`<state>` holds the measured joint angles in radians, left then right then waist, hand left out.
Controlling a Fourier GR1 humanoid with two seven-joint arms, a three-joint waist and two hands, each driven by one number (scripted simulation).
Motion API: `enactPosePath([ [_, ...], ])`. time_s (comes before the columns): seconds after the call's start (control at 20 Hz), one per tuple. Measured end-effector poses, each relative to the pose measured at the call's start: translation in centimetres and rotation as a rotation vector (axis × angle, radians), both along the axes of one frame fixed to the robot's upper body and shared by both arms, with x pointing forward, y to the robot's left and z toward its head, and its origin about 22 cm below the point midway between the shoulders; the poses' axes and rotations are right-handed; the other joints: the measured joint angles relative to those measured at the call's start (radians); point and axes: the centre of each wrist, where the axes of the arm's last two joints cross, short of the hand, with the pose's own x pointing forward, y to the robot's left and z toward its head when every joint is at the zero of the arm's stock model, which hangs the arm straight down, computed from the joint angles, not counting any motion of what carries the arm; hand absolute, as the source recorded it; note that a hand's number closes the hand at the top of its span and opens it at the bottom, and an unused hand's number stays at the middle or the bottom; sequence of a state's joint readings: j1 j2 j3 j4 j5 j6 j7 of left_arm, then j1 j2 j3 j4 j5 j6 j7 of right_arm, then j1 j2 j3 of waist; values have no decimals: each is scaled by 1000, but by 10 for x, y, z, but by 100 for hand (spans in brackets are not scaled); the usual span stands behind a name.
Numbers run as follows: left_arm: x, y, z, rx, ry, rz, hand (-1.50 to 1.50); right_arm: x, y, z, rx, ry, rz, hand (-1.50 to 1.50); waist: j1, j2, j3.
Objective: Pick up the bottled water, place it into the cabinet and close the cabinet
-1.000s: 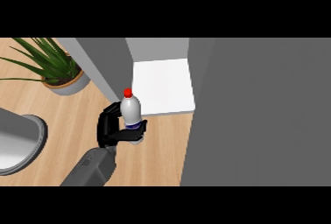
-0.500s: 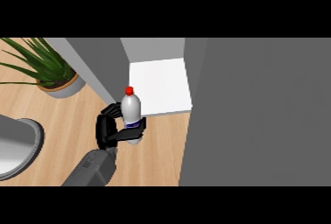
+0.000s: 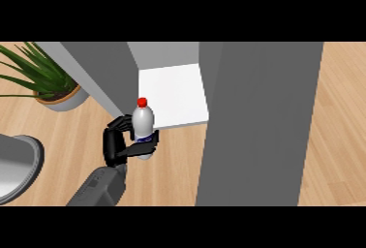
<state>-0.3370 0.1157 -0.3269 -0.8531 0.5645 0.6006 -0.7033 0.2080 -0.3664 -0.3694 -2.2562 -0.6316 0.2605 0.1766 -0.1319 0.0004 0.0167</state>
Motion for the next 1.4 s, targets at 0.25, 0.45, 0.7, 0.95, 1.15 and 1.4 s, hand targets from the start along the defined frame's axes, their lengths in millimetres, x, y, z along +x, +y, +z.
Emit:
enactPosePath([
  [0.25, -1, -1, 1, -40, -12, 27, 150, 2, -5, 0, 6, -2, 5, -150, -8, 6, -2],
  [0.45, -1, 1, 2, -70, -22, 43, 150, 4, -7, 1, 5, -8, 11, -150, -17, 11, -3],
  [0.7, -1, 3, 3, -80, -28, 57, 150, 7, -11, 2, 4, -14, 19, -150, -24, 14, -3],
  [0.95, -3, 9, 3, -55, -35, 63, -150, 10, -13, 2, 6, -14, 32, -150, -33, 15, 0],
  [1.15, -4, 13, 3, -45, -37, 80, -150, 13, -14, 2, 14, -19, 45, -150, -44, 16, -1],
  [1.4, -6, 16, 4, -31, -32, 85, -150, 15, -14, 3, 16, -22, 59, -150, -55, 17, -1],
])
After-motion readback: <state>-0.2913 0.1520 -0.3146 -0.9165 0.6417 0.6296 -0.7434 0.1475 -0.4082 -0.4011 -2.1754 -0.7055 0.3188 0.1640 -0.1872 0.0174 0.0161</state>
